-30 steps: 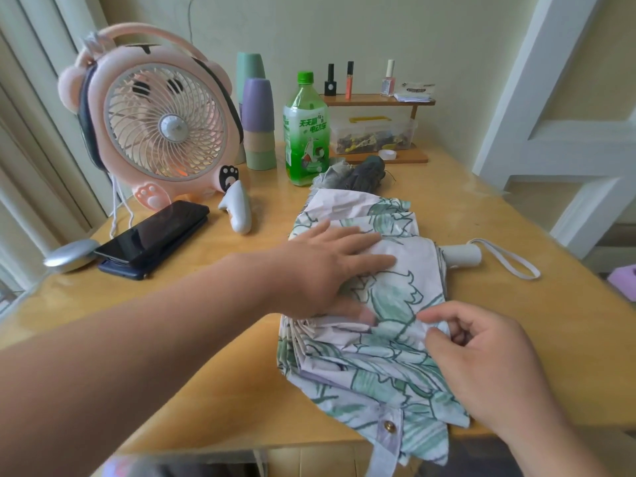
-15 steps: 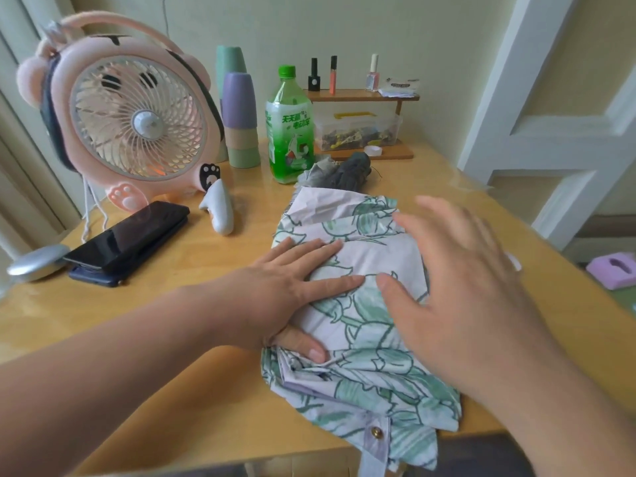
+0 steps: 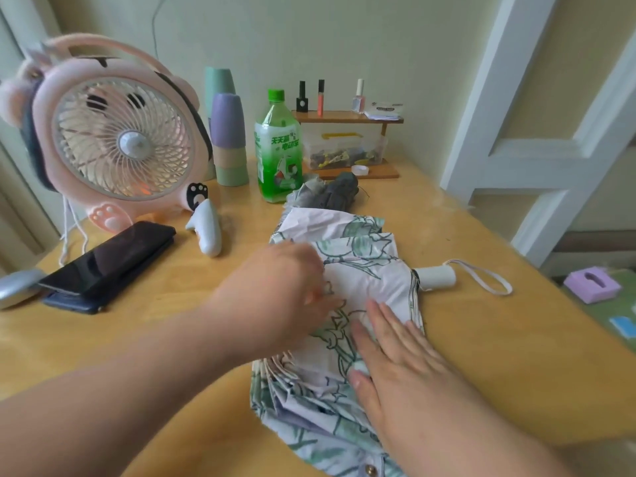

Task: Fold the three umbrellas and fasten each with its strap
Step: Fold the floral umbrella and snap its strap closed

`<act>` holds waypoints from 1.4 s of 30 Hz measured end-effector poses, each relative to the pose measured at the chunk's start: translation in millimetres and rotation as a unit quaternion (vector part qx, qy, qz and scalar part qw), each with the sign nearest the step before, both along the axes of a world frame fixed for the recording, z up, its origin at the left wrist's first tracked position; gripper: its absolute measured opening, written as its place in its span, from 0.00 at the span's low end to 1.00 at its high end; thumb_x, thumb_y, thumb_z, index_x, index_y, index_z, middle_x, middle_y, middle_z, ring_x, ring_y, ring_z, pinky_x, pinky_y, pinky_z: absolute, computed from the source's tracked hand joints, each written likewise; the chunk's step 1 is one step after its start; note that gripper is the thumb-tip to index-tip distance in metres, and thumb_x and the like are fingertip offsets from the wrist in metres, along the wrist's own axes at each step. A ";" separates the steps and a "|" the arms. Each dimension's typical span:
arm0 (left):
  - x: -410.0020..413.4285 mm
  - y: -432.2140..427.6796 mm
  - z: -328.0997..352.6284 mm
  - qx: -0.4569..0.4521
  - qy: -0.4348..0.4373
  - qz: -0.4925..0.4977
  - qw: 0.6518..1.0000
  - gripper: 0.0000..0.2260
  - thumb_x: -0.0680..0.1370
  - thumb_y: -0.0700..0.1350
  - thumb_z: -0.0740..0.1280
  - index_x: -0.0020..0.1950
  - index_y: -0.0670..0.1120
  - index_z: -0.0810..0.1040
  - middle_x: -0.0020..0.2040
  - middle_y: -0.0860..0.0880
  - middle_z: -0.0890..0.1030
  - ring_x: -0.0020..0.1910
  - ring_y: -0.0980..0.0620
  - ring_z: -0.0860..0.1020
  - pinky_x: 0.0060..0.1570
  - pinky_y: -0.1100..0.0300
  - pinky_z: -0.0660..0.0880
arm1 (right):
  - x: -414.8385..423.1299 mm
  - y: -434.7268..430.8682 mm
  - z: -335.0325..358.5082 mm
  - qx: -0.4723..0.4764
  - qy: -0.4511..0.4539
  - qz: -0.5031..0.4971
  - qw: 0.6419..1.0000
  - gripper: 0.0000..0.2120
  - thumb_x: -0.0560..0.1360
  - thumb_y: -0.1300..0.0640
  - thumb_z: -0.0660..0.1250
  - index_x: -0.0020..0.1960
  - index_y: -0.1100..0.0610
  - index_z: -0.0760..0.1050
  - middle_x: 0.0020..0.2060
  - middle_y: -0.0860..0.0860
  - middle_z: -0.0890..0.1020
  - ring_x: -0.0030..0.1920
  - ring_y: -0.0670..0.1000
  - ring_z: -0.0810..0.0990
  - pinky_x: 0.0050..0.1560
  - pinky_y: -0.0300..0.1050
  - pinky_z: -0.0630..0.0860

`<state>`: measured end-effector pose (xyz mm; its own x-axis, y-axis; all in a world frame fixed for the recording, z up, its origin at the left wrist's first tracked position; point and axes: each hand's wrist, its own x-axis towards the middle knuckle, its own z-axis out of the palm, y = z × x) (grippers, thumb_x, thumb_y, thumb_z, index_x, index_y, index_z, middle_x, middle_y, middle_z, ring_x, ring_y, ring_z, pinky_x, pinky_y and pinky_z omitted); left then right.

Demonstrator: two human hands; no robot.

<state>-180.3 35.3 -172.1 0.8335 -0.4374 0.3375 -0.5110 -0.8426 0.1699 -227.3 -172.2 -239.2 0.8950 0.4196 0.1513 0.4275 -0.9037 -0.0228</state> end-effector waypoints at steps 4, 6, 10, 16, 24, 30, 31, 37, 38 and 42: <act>12.2 -49.7 -19.5 -0.055 -0.085 -0.004 0.995 0.10 0.77 0.48 0.65 0.38 0.47 0.72 0.41 0.47 0.75 0.42 0.45 0.73 0.44 0.51 0.72 | -10.8 -6.0 2.7 -0.006 -0.013 0.013 1.000 0.27 0.79 0.43 0.52 0.61 0.55 0.84 0.63 0.53 0.84 0.63 0.52 0.83 0.65 0.50 0.69; 10.5 -51.4 -48.7 0.020 -0.136 -0.020 0.990 0.06 0.77 0.47 0.66 0.42 0.49 0.73 0.44 0.48 0.75 0.43 0.44 0.72 0.45 0.50 0.71 | -15.6 -14.9 24.5 -0.018 0.060 0.060 0.996 0.26 0.71 0.42 0.57 0.60 0.49 0.85 0.62 0.48 0.83 0.62 0.48 0.84 0.61 0.47 0.78; 0.0 -45.0 -69.2 0.042 -0.161 -0.023 0.986 0.07 0.79 0.49 0.65 0.55 0.49 0.77 0.61 0.49 0.77 0.57 0.44 0.76 0.59 0.48 0.72 | -2.3 -40.4 109.6 0.068 0.213 0.006 0.975 0.11 0.78 0.39 0.65 0.58 0.34 0.81 0.57 0.28 0.81 0.58 0.32 0.78 0.62 0.35 0.74; 2.3 -46.3 -72.9 0.086 -0.125 -0.004 0.988 0.27 0.80 0.57 0.58 0.75 0.45 0.72 0.76 0.46 0.71 0.76 0.43 0.69 0.72 0.39 0.67 | 142.1 -29.1 104.0 0.359 0.060 -0.140 0.921 0.11 0.75 0.51 0.75 0.56 0.47 0.80 0.53 0.47 0.84 0.48 0.46 0.82 0.50 0.42 0.78; 5.0 -41.7 -76.7 0.043 -0.115 -0.035 0.992 0.25 0.81 0.59 0.58 0.75 0.49 0.69 0.79 0.46 0.67 0.79 0.45 0.63 0.75 0.47 0.55 | 215.0 7.6 113.7 0.167 0.140 -0.029 0.976 0.06 0.73 0.55 0.78 0.42 0.48 0.82 0.39 0.46 0.84 0.42 0.49 0.81 0.48 0.45 0.78; 1.6 -37.7 -66.5 -0.021 -0.091 -0.092 0.991 0.11 0.80 0.51 0.63 0.61 0.53 0.77 0.70 0.51 0.71 0.70 0.48 0.68 0.76 0.54 0.57 | 162.8 -0.3 138.4 0.226 -0.002 0.034 0.973 0.04 0.77 0.59 0.73 0.45 0.53 0.80 0.45 0.48 0.82 0.36 0.36 0.75 0.38 0.29 0.68; 1.4 -37.5 -65.4 -0.021 -0.092 -0.103 0.990 0.09 0.80 0.50 0.64 0.59 0.52 0.78 0.67 0.53 0.73 0.68 0.49 0.69 0.75 0.54 0.59 | 151.6 -4.8 132.8 0.245 -0.020 0.039 0.969 0.06 0.77 0.60 0.73 0.44 0.52 0.79 0.46 0.48 0.81 0.37 0.34 0.75 0.39 0.26 0.66; 1.6 -39.9 -66.8 0.000 -0.078 -0.142 0.987 0.12 0.79 0.47 0.65 0.61 0.53 0.80 0.65 0.56 0.76 0.66 0.52 0.73 0.77 0.51 0.56 | 136.5 -23.5 115.1 0.396 -0.119 -0.077 0.907 0.01 0.78 0.52 0.72 0.49 0.46 0.80 0.48 0.49 0.80 0.43 0.44 0.78 0.45 0.31 0.72; 1.0 -39.7 -66.7 0.003 -0.074 -0.143 0.987 0.12 0.79 0.47 0.64 0.62 0.53 0.79 0.65 0.56 0.76 0.67 0.52 0.72 0.78 0.51 0.56 | 138.2 -23.8 112.4 0.414 -0.096 -0.110 0.898 0.06 0.78 0.48 0.72 0.54 0.45 0.78 0.48 0.49 0.80 0.42 0.47 0.79 0.46 0.38 0.76; -0.2 -40.3 -66.2 0.009 -0.072 -0.145 0.987 0.12 0.79 0.47 0.64 0.62 0.54 0.79 0.65 0.56 0.76 0.67 0.53 0.72 0.78 0.51 0.54 | 142.4 -21.3 96.4 0.528 0.074 -0.176 0.828 0.17 0.79 0.47 0.71 0.63 0.54 0.73 0.40 0.55 0.85 0.39 0.53 0.84 0.42 0.51 0.83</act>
